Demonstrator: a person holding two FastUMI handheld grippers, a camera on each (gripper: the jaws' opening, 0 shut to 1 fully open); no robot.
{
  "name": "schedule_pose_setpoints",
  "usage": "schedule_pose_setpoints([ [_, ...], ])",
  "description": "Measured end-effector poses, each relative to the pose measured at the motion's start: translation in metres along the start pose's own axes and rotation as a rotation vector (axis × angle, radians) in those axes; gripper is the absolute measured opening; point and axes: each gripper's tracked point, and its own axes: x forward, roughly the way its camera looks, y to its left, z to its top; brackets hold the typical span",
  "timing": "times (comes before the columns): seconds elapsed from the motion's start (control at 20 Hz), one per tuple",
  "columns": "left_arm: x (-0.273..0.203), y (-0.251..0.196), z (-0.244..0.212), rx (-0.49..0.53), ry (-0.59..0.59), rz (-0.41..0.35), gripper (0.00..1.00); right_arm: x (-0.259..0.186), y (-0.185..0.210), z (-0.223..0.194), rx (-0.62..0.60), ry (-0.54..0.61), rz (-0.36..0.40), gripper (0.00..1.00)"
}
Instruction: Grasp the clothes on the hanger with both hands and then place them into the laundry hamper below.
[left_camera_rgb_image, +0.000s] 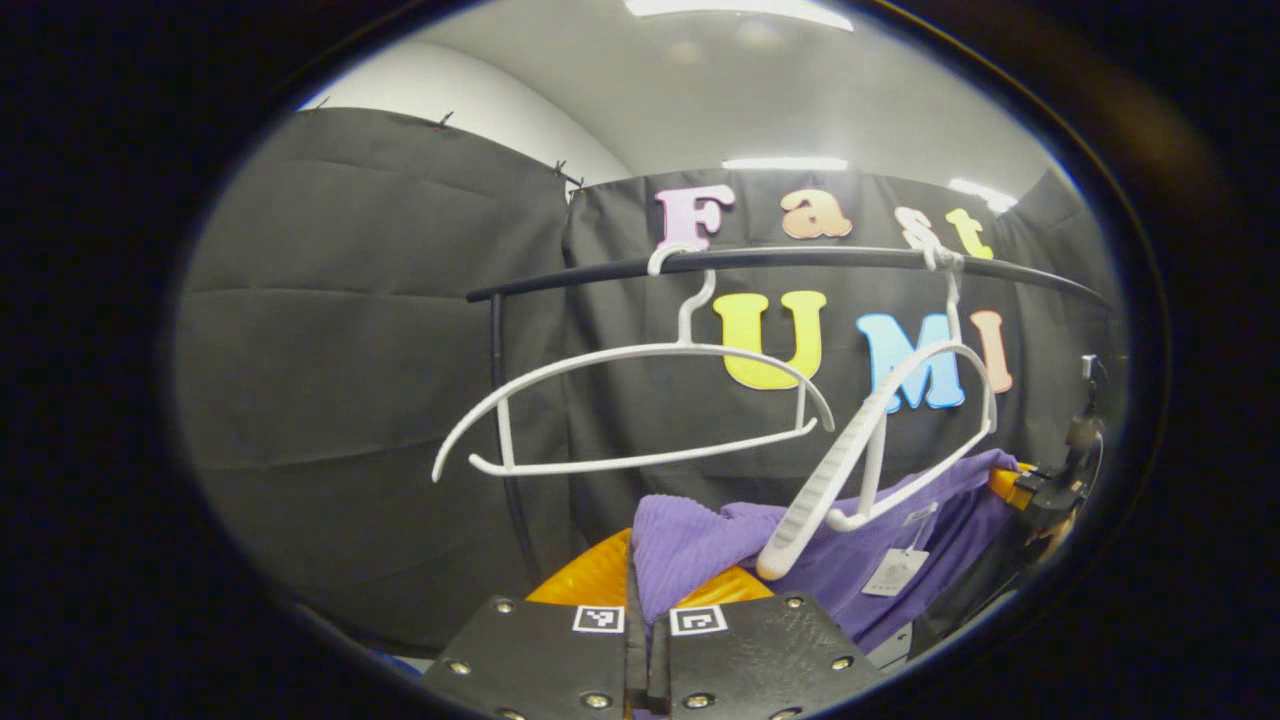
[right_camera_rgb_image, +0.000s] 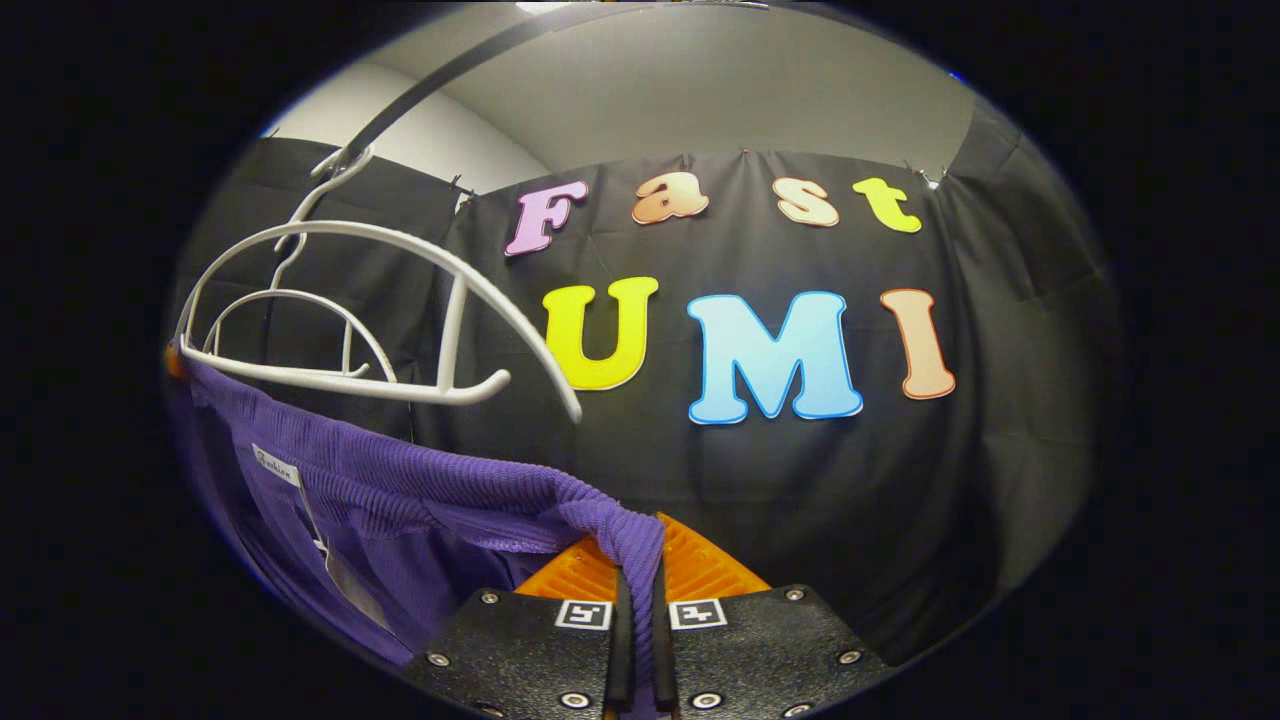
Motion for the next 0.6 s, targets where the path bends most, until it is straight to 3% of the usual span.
schedule_pose_setpoints([
  [0.3,-0.042,0.001,-0.014,-0.016,-0.014,-0.02,0.01,-0.048,0.011,0.009,-0.011,-0.01,0.001,0.07],
  [0.6,-0.085,-0.006,0.014,-0.018,-0.078,-0.116,0.01,-0.108,0.023,0.055,0.039,-0.057,-0.031,0.07],
])
